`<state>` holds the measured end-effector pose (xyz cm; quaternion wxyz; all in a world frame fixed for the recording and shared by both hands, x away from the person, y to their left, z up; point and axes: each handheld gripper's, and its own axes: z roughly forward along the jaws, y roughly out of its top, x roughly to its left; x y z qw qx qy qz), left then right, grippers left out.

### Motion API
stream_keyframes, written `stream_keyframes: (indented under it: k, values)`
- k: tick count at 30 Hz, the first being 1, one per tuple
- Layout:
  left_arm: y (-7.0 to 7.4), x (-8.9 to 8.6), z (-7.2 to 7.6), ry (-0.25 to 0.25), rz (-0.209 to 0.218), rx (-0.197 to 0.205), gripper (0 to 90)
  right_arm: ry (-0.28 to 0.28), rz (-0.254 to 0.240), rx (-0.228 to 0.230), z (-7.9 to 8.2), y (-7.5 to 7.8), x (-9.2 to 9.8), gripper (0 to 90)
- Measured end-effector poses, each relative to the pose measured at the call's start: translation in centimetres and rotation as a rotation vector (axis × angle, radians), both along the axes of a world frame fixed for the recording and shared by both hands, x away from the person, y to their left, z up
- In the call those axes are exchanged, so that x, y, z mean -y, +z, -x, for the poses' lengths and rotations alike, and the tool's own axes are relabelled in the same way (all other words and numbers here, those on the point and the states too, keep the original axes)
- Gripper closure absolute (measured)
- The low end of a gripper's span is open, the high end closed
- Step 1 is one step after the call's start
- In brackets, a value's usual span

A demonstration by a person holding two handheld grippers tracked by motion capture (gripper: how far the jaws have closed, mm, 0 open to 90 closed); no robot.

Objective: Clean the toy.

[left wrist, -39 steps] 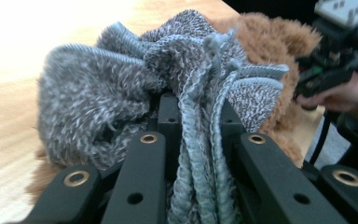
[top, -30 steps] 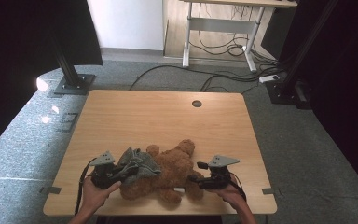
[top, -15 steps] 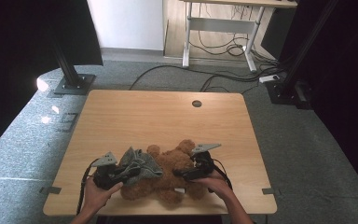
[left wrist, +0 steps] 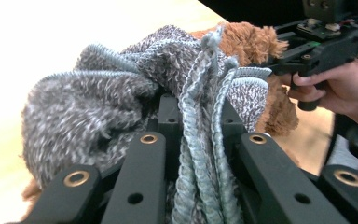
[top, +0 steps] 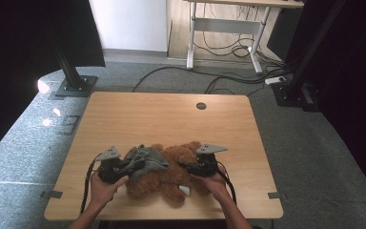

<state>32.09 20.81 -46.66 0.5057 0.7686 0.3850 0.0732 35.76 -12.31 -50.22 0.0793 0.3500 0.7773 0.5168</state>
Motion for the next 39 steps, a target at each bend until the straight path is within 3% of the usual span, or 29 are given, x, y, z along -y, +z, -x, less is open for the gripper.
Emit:
stream_keyframes:
  k: [3,4,7,13,15,18,22,27,28,31,34,36,39]
  values:
    - [0.2,0.5,-2.3,0.029,-0.005,0.009,76.8,-0.048,0.011,0.059,-1.2,0.4,0.1,62.0]
    - [0.1,0.6,-2.9,0.035,-0.004,0.008,76.7,-0.070,0.024,0.097,-1.7,0.7,0.0,62.0]
    - [0.0,0.6,-4.5,0.043,0.031,-0.023,76.6,-0.084,0.040,0.172,-2.4,1.2,0.0,61.6]
    - [-0.6,0.1,-2.8,0.000,0.064,-0.048,76.3,-0.023,0.040,0.223,-1.2,0.5,0.5,58.6]
    - [-1.1,-0.2,-1.6,-0.018,0.080,-0.055,76.4,-0.001,0.035,0.219,-0.4,-0.1,0.7,57.8]
    - [-1.6,-0.3,-0.1,-0.042,0.086,-0.057,76.5,0.033,0.028,0.176,1.2,-1.4,1.2,56.5]
    - [-1.8,-0.2,1.4,-0.062,0.083,-0.057,76.6,0.055,0.035,0.146,2.6,-1.6,1.6,56.8]
    - [-0.4,0.2,1.8,-0.092,0.147,-0.061,75.6,0.055,0.026,0.142,4.0,-2.4,1.9,58.7]
    - [0.3,0.7,1.6,-0.103,0.159,-0.052,75.4,0.055,0.029,0.146,4.2,-2.4,1.8,58.9]
    - [2.0,2.4,0.9,-0.115,0.143,-0.018,75.2,0.053,0.047,0.167,4.3,-2.4,1.6,59.1]
    - [3.3,5.5,-1.0,-0.128,0.140,-0.018,74.1,0.052,0.048,0.178,4.3,-2.4,1.6,59.0]
    - [3.4,7.4,-2.6,-0.137,0.120,-0.044,73.7,0.052,0.047,0.183,4.4,-2.5,1.6,58.9]
    - [2.6,9.9,-4.3,-0.149,0.056,-0.112,73.4,0.054,0.049,0.192,4.4,-2.5,1.7,58.7]
